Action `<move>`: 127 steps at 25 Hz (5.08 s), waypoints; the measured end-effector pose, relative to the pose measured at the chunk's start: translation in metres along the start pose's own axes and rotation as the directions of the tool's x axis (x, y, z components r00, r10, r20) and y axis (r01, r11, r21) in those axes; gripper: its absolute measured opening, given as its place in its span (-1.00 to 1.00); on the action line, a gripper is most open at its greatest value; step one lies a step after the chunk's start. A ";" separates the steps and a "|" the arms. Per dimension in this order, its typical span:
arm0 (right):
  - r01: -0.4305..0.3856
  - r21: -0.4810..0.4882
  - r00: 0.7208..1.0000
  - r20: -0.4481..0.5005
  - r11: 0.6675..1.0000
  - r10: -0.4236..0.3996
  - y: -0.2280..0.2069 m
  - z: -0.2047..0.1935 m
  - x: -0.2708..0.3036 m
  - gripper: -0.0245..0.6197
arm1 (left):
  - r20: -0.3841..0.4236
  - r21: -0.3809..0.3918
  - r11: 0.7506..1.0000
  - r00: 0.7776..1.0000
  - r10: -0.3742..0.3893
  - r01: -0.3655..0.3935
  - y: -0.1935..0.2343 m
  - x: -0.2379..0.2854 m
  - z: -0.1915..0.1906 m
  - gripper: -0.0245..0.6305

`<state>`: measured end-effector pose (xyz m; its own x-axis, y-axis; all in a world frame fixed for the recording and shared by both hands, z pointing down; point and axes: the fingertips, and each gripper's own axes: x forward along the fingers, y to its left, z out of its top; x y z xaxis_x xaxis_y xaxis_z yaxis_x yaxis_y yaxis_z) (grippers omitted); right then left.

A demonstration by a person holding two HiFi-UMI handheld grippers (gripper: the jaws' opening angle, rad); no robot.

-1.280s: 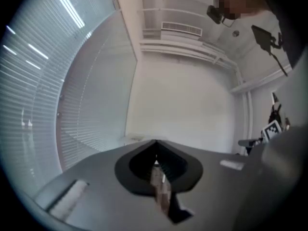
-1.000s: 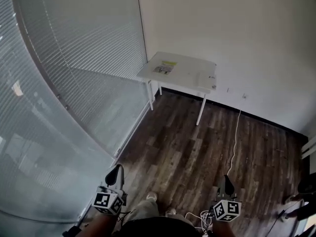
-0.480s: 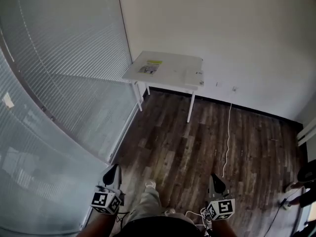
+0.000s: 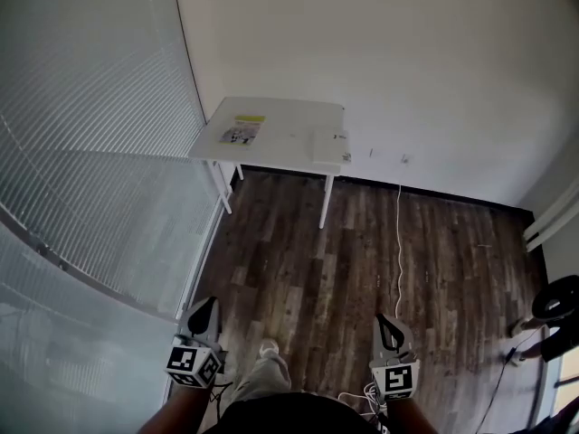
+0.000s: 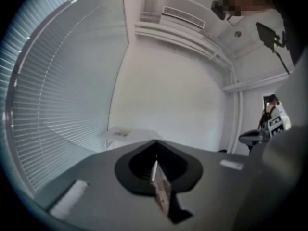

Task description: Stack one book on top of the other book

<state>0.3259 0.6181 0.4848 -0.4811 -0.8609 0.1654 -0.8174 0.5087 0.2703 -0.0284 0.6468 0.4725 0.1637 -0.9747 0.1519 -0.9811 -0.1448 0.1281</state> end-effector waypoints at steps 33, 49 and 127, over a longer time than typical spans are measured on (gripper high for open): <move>0.023 0.210 1.000 0.000 0.977 -0.024 -0.022 0.071 0.307 -0.90 | 0.024 0.057 0.998 1.000 -0.007 0.006 0.196 0.213 0.085 -0.92; -0.037 0.271 0.999 -0.027 0.962 0.046 -0.114 0.074 0.511 -0.90 | -0.055 0.048 0.999 0.998 -0.004 0.007 0.214 0.410 0.128 -0.92; 0.313 0.478 0.903 -0.418 0.821 -0.100 -0.287 -0.107 0.675 -0.39 | -0.364 0.161 0.719 0.717 -0.594 0.677 0.047 0.826 0.096 -0.92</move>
<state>0.2702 -0.1085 0.6205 -0.2197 -0.8260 0.5191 -0.9728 0.1459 -0.1797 0.0511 -0.1817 0.5101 0.7376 -0.5514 0.3898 -0.6109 -0.7909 0.0371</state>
